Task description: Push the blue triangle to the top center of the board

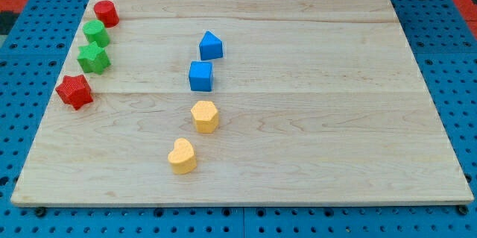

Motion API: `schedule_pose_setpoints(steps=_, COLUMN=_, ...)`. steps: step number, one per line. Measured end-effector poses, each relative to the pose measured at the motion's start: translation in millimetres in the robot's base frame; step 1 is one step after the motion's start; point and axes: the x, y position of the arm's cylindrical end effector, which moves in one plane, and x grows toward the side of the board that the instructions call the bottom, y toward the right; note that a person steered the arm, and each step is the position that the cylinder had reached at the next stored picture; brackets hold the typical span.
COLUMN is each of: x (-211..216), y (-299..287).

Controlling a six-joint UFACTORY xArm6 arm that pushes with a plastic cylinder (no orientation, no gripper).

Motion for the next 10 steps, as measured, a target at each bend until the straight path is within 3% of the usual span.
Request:
schedule_pose_setpoints(steps=1, x=13, y=-5)
schedule_pose_setpoints(steps=4, x=105, y=-117)
schedule_pose_setpoints(steps=7, x=137, y=-243)
schedule_pose_setpoints(steps=10, x=137, y=-378)
